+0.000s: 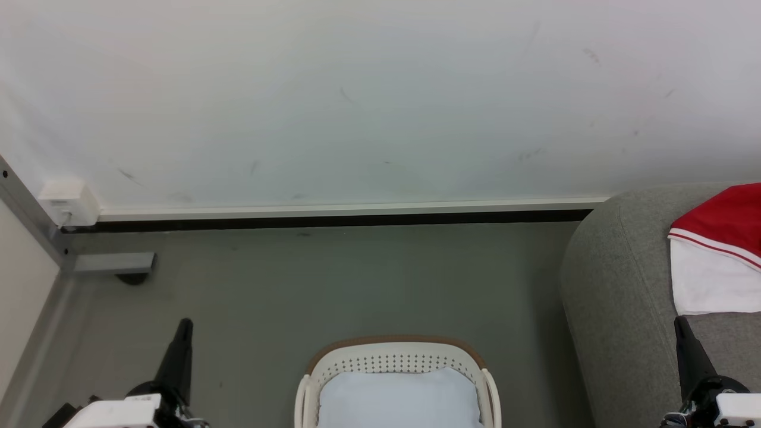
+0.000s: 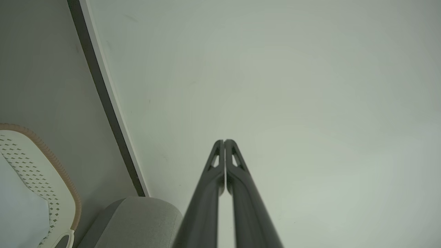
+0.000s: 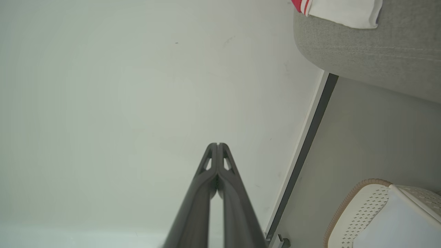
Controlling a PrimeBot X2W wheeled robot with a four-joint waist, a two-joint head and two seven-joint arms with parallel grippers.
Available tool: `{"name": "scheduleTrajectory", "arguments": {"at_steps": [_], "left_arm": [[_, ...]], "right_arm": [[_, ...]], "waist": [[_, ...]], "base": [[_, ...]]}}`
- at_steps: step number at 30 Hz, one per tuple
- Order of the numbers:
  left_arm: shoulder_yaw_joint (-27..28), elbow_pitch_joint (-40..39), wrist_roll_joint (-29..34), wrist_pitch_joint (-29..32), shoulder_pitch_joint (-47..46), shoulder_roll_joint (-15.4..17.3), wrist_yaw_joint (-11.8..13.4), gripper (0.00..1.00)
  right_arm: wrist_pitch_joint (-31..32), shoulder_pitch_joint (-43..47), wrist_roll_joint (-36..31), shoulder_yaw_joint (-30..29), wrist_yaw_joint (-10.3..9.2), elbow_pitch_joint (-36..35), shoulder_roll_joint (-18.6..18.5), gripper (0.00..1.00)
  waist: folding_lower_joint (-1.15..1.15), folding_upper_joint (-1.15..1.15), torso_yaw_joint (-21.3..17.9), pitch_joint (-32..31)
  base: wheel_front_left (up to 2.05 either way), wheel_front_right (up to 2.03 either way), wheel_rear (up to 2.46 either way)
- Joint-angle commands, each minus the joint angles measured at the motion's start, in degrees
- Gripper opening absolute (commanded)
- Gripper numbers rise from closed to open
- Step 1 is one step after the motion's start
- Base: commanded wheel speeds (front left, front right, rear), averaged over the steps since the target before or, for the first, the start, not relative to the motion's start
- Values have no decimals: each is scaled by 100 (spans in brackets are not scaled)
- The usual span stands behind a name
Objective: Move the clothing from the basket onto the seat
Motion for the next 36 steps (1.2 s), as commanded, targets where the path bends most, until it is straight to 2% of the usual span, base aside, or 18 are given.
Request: {"name": "scheduleTrajectory", "arguments": {"at_steps": [1,36], "left_arm": [[5,-21,-81,18,-49,12,-12,0],[3,-22,-82,17,-49,12,-12,0]], "right_arm": [[16,-69,8,-22,-12,-25,-44,0],[16,-69,8,-22,-12,-25,-44,0]], "waist": [[0,0,0,0],[0,0,0,0]], "base": [[0,0,0],[0,0,0]]}}
